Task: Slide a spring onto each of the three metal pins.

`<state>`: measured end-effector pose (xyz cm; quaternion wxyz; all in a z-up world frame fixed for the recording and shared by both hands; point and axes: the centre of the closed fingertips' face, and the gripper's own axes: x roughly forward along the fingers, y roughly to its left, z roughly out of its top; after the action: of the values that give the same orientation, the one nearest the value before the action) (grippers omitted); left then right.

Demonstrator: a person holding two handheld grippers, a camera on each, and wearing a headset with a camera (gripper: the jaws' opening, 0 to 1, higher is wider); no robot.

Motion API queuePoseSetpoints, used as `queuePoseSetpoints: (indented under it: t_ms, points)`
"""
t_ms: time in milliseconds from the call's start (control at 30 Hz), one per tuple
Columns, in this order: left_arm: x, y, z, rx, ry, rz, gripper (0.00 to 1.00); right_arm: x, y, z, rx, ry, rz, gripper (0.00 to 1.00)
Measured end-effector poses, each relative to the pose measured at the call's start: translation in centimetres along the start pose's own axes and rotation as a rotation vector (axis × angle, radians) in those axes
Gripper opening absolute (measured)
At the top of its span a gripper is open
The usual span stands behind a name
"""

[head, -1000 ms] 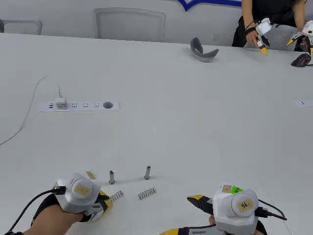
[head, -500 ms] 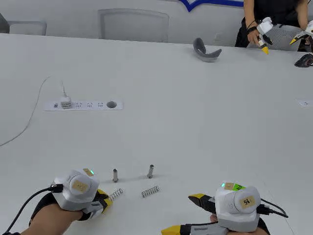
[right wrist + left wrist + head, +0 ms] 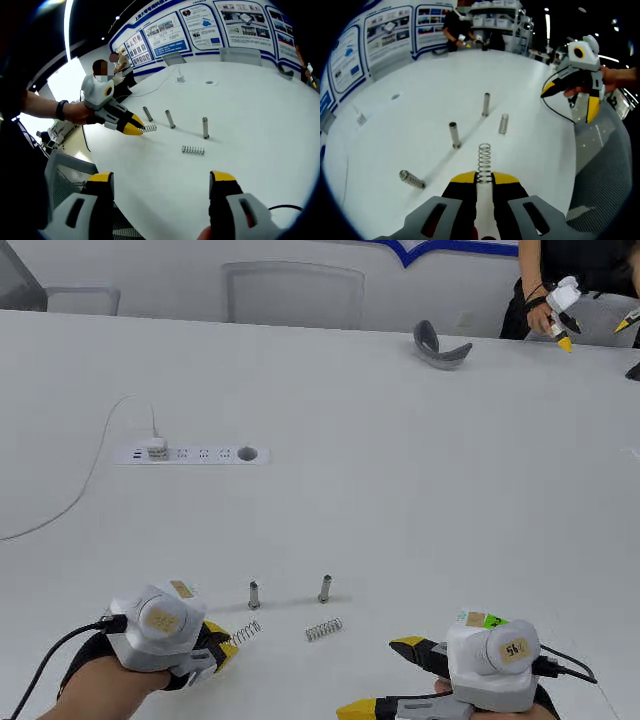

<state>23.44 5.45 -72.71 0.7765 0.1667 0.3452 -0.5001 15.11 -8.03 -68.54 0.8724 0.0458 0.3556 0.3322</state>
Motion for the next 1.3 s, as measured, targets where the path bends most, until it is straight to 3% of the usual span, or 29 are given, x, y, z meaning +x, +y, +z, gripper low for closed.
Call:
queuePoseSetpoints:
  t_ms: [200,300,433,867,1300]
  points:
    - [-1.5,-0.7,0.4,0.006,-0.020,0.004,0.11,0.6,0.5,0.6,-0.004,-0.008,0.030,0.78]
    - [-2.1,-1.3,0.7,0.077,-0.017,0.010,0.11,0.9,0.6,0.9,0.000,-0.013,0.041,0.77]
    - [-2.7,-2.9,1.3,0.114,-0.028,-0.010,0.11,1.4,1.0,1.4,0.008,-0.021,0.066,0.76]
    - [-3.0,-7.2,3.6,0.205,-0.066,-0.087,0.11,2.4,2.8,2.8,0.047,-0.058,0.155,0.68]
    - [-2.7,-9.7,5.0,0.245,-0.091,-0.142,0.11,2.5,4.1,3.6,0.140,-0.080,0.236,0.49]
